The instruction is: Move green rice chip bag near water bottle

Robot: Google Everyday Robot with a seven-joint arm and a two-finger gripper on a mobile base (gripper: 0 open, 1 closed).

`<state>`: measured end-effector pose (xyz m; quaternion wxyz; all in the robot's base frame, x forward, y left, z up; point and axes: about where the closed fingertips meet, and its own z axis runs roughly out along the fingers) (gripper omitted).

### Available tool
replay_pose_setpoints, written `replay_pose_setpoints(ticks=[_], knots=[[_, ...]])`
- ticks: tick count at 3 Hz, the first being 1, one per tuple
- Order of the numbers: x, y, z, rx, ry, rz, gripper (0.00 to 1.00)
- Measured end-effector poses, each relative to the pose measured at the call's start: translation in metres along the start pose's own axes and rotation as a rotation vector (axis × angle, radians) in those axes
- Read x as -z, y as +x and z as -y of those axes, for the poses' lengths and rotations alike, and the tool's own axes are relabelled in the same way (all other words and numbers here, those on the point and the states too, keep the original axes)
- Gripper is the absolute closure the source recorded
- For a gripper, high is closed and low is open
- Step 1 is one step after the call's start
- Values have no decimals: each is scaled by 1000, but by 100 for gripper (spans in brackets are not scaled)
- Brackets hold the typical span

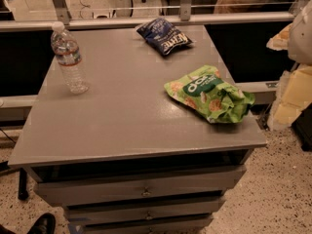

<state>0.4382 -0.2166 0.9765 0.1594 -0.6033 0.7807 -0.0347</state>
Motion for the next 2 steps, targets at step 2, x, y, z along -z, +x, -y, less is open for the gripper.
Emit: replay_pose_setpoints(ticks=[2], knots=[[1, -1, 0, 1, 24, 14, 0]])
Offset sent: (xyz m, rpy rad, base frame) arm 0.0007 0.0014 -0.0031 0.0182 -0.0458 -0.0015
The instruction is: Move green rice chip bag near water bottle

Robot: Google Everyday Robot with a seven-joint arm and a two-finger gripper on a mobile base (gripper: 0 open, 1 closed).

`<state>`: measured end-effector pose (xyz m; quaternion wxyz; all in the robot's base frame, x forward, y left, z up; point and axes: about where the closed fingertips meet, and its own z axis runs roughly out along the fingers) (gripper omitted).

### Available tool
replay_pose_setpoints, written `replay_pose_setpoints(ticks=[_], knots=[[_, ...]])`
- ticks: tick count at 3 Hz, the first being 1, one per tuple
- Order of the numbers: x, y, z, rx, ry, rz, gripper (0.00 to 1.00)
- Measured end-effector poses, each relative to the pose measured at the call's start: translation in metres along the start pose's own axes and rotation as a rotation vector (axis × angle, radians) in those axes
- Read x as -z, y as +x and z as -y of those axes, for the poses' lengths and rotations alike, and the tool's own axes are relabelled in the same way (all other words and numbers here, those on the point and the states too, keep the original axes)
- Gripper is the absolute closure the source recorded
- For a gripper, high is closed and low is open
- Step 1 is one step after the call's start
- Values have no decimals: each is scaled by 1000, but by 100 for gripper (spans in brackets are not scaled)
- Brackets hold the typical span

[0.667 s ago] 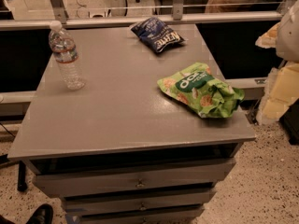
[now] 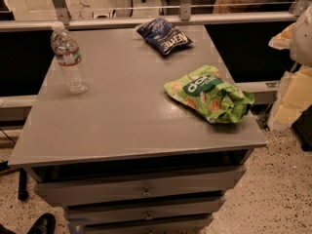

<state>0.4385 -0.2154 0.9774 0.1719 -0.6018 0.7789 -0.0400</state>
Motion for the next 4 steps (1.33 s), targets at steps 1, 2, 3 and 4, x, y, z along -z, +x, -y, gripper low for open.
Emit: replay_pose_setpoints(ticks=[1, 2, 3, 4], knots=[[-20, 2, 3, -39, 38, 25, 0], [-54, -9, 27, -84, 90, 86, 0], [-88, -20, 53, -146, 108, 155, 0], [-120, -20, 65, -244, 65, 212, 0]])
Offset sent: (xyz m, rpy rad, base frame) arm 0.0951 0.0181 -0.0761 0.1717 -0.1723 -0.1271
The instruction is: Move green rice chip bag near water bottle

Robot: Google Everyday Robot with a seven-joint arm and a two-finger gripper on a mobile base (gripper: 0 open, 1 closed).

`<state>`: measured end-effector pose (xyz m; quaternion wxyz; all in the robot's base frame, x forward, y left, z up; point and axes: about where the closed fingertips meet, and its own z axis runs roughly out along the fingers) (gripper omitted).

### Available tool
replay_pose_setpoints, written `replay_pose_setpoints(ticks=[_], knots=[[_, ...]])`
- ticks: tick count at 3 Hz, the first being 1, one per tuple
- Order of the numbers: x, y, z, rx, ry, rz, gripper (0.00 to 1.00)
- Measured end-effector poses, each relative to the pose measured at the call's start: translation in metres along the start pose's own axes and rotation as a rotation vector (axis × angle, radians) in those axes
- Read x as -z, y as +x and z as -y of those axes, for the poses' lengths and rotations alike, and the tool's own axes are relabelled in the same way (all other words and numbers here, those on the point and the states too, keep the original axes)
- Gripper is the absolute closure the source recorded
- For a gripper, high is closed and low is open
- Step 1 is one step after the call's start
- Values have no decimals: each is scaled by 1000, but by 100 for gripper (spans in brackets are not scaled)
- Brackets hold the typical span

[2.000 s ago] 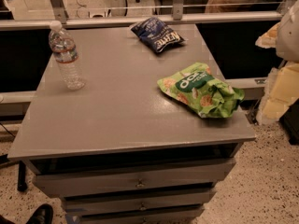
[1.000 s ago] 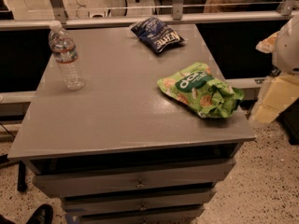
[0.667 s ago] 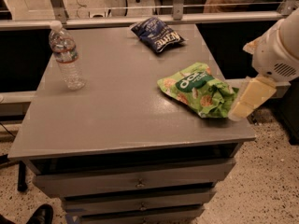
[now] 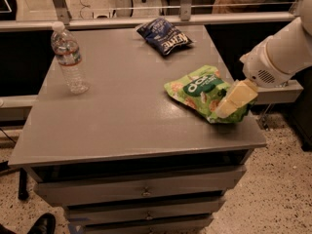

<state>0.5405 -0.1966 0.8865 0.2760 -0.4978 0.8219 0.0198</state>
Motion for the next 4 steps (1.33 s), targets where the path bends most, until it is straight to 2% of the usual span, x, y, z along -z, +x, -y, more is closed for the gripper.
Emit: replay_pose_setpoints(ticks=[1, 2, 3, 4], knots=[[-24, 6, -6, -101, -60, 20, 18], [-34, 5, -12, -169, -115, 40, 42], [-30, -10, -17, -185, -156, 75, 64], [-16, -41, -20, -160, -179, 138, 88]])
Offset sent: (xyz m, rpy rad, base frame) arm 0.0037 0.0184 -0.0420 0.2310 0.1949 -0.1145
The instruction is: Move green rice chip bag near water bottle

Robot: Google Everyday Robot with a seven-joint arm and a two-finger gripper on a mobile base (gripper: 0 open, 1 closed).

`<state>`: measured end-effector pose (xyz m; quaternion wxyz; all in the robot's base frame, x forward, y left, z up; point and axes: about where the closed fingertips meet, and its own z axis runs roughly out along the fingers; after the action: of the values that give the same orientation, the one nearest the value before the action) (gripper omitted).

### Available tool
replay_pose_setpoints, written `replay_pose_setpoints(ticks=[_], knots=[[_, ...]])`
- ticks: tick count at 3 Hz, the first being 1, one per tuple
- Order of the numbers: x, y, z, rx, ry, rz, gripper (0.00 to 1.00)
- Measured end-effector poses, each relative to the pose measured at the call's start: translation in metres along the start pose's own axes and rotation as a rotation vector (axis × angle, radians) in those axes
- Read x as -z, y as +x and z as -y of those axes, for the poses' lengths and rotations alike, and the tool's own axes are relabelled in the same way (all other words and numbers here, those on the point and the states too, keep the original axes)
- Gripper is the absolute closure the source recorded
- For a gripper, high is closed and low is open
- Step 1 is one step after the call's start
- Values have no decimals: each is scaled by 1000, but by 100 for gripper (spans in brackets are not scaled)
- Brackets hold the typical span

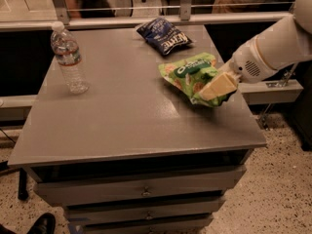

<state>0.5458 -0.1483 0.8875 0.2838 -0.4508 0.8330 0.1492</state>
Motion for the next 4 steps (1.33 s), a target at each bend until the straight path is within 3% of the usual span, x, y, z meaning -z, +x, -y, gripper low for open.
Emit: replay_pose_setpoints(ticks=[1, 2, 3, 4], knots=[[3, -37, -13, 47, -3, 47, 100], [-3, -66, -22, 59, 34, 64, 100], [-3, -66, -22, 59, 34, 64, 100], [-3, -82, -27, 65, 49, 109, 100]])
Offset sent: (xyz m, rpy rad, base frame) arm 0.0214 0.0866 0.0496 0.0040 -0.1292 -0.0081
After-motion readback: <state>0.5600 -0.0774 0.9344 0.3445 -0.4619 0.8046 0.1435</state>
